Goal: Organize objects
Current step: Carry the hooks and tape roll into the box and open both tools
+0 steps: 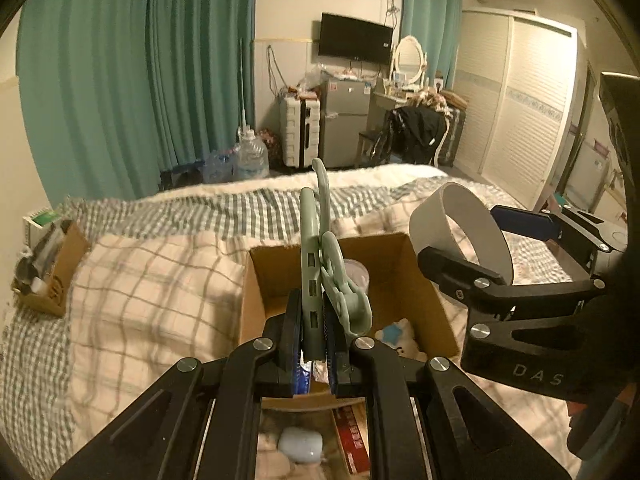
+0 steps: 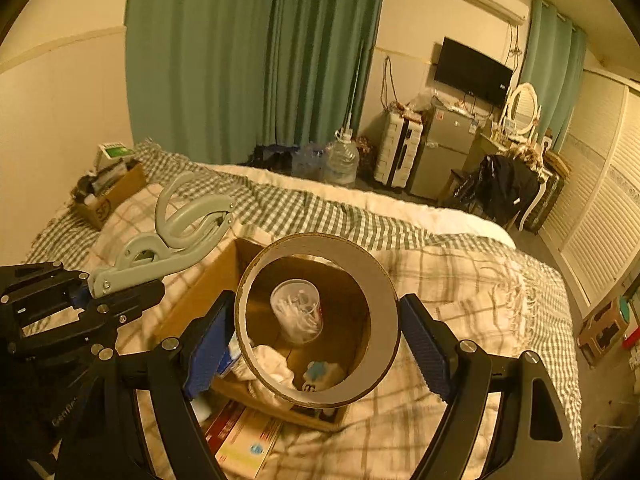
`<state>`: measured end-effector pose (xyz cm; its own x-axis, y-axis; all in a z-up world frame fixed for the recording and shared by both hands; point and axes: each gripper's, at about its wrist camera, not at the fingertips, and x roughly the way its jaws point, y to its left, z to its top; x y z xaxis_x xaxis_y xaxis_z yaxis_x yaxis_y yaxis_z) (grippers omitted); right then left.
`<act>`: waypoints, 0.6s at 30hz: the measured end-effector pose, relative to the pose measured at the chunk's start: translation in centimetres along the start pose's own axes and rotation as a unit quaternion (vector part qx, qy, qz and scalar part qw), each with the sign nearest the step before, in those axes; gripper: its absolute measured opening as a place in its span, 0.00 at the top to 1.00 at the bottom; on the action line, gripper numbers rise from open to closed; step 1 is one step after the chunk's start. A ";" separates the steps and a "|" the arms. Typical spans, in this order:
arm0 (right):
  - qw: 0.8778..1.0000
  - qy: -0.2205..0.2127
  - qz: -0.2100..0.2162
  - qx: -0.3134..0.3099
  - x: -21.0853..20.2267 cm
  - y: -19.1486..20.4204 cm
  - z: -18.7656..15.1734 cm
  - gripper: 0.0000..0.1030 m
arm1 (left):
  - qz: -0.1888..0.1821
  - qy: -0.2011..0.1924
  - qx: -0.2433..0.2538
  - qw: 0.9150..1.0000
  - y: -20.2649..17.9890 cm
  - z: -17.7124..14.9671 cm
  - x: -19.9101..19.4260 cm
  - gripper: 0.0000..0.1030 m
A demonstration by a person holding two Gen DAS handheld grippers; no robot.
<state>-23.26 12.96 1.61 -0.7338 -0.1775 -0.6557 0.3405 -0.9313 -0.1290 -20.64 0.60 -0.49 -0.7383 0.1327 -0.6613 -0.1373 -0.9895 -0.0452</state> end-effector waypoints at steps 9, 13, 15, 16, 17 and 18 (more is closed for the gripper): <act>0.998 0.052 0.015 0.006 7.7 -0.3 -2.2 0.22 | -0.003 0.057 -0.007 0.998 1.1 -2.2 7.2 0.91; 0.999 0.041 0.030 0.015 8.3 -0.8 -2.4 0.21 | -0.015 0.067 -0.012 0.998 1.0 -2.8 8.0 0.91; 0.999 0.038 0.031 0.017 7.9 -0.9 -2.3 0.20 | -0.026 0.065 -0.017 0.997 1.1 -2.9 7.9 0.89; 0.999 0.032 0.024 0.018 7.4 -1.0 -2.2 0.15 | -0.026 0.063 -0.018 0.998 1.1 -2.9 7.7 0.88; 0.999 0.026 0.018 0.019 7.0 -1.1 -2.0 0.11 | -0.023 0.061 -0.015 0.998 1.0 -2.8 7.3 0.84; 1.000 0.019 0.012 0.022 6.2 -1.2 -1.9 0.10 | -0.021 0.059 -0.011 0.998 0.8 -2.7 6.8 0.80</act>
<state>-27.12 13.53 -3.74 -0.7026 -0.1887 -0.6861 0.3314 -0.9400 -0.0808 -23.99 0.53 -7.09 -0.6489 0.1685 -0.7420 -0.1523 -0.9842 -0.0903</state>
